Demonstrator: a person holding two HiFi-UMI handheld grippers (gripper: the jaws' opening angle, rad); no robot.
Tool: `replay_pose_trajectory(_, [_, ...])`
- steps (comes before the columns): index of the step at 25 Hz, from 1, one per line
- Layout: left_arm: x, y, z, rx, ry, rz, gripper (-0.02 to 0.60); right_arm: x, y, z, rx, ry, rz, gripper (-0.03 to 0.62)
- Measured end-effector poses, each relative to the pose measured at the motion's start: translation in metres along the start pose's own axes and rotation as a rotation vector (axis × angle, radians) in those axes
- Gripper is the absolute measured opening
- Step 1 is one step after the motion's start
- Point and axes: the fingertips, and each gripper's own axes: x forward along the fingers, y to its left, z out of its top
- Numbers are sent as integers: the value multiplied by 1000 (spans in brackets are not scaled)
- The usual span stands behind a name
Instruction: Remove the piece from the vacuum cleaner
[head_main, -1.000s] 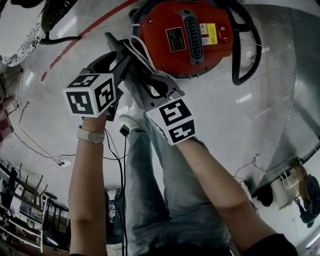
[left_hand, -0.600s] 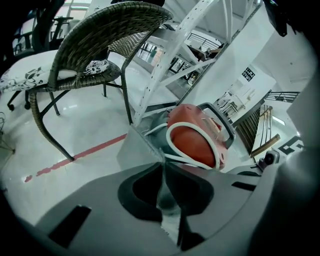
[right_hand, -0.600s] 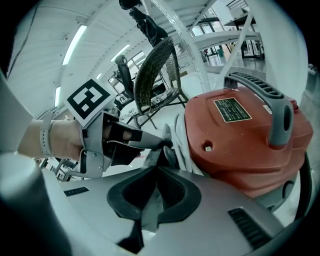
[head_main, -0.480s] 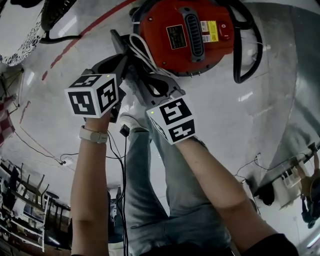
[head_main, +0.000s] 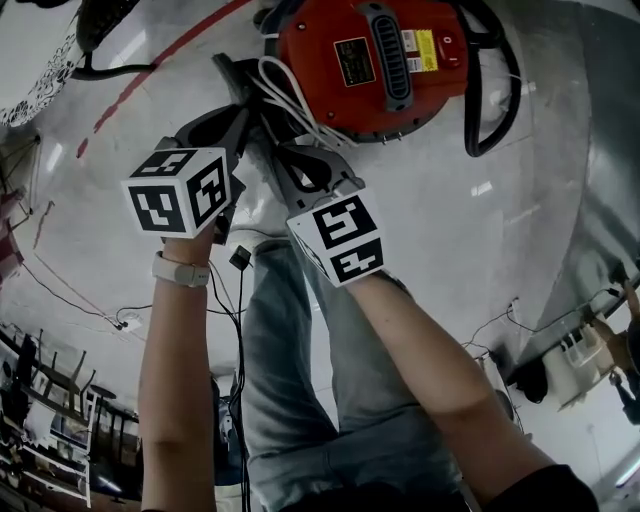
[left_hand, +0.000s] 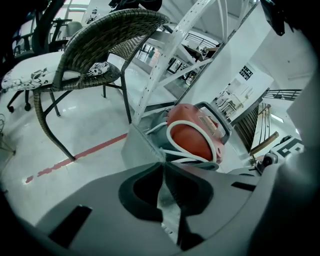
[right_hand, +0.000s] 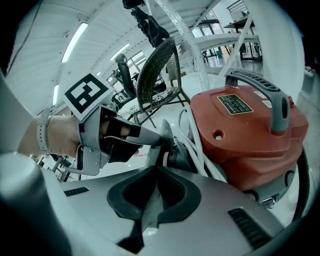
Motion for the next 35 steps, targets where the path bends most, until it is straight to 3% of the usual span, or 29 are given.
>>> replay_pose_trajectory(14, [-10,2,-6,16,-11,-31,35,5,9,-9,33,3,-43,38])
replay_pose_trajectory(35, [-15,16,-12,-17,-29,-70,35,20,24,-14,-62,42,-58,41])
